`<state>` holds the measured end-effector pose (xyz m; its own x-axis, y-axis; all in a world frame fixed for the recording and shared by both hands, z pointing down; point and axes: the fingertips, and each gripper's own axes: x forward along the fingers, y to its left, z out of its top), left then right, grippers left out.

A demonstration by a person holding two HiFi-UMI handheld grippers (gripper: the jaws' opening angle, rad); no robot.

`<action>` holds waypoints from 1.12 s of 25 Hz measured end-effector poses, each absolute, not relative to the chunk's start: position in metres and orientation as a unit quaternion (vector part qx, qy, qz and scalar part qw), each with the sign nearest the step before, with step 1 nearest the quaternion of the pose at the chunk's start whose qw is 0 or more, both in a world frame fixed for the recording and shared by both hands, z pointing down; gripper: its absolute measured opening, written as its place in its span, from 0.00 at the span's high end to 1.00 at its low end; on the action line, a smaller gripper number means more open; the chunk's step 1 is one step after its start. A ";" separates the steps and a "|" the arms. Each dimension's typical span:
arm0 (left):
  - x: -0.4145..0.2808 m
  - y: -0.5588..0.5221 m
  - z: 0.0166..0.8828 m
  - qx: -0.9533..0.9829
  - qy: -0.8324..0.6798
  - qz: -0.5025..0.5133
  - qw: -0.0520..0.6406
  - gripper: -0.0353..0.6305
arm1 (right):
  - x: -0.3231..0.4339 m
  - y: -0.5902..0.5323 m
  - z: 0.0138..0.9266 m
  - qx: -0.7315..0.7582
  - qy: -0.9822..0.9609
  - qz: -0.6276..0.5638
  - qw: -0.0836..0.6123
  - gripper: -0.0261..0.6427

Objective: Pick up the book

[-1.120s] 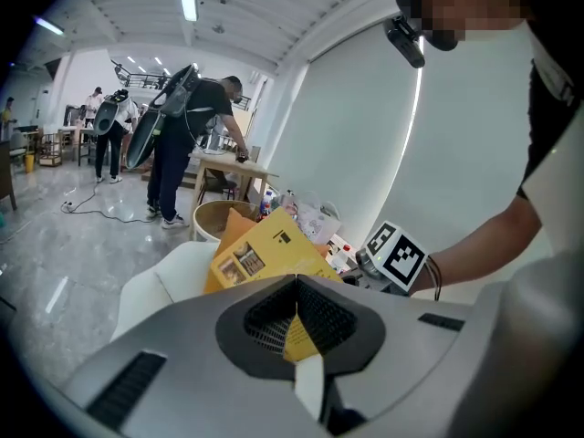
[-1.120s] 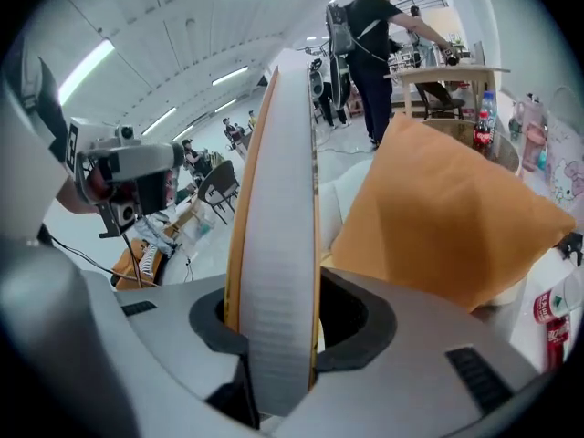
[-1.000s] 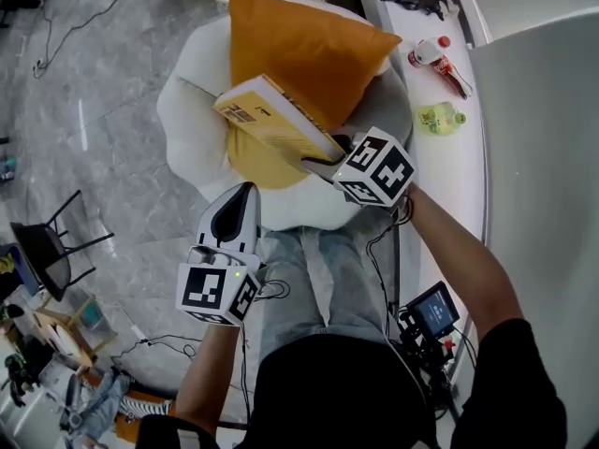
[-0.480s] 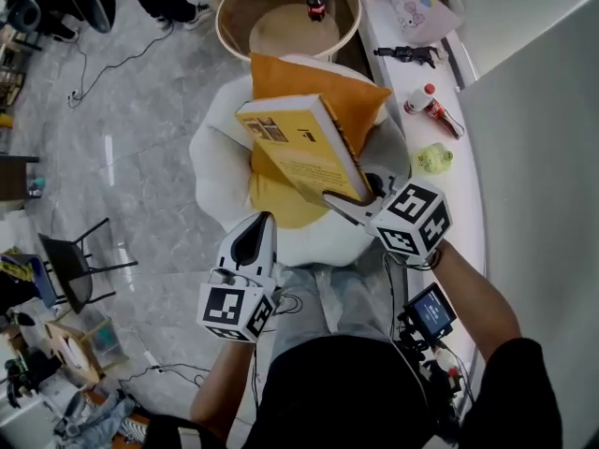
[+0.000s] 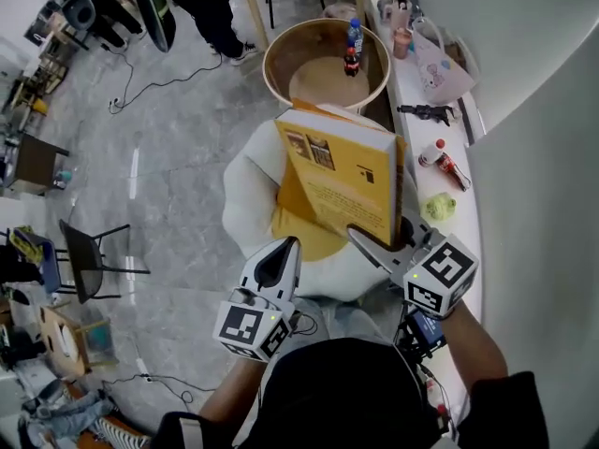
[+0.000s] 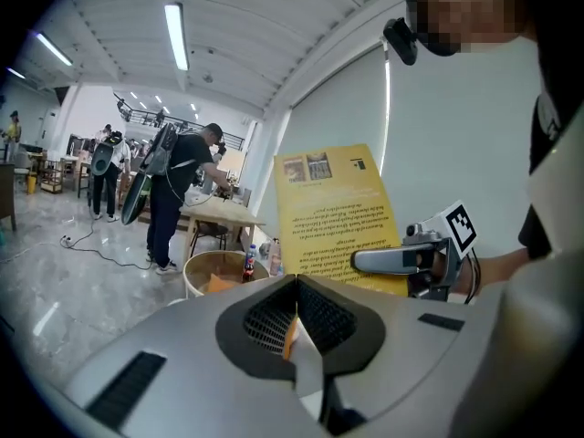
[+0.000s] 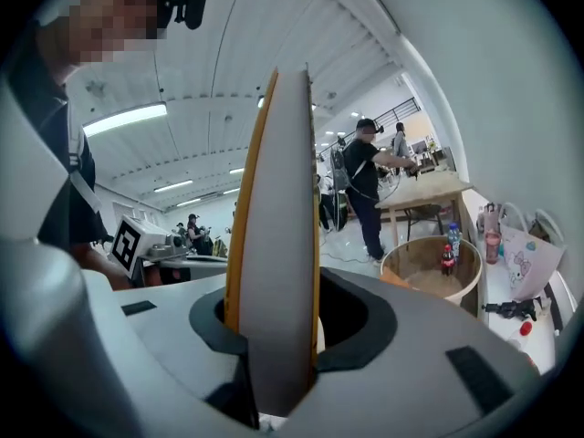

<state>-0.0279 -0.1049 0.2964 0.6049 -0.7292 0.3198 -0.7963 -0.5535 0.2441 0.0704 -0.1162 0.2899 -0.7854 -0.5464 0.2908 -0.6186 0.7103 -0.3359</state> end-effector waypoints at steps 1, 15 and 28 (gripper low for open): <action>-0.027 -0.103 0.287 0.877 -0.439 0.084 0.178 0.93 | 0.073 -0.116 0.277 0.320 -0.922 0.205 0.070 0.73; -0.017 -0.042 0.193 0.878 -0.466 0.023 0.108 0.93 | 0.124 -0.050 0.147 0.366 -0.917 0.142 -0.066 0.73; -0.025 -0.015 0.178 0.880 -0.469 -0.002 0.072 0.93 | 0.149 -0.009 0.128 0.401 -0.904 0.101 -0.104 0.73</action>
<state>-0.0247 -0.0153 0.1781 0.5602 -0.8258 0.0649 -0.8253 -0.5498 0.1288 0.1487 -0.0092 0.1284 -0.6560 -0.7471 -0.1072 -0.7049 0.6573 -0.2667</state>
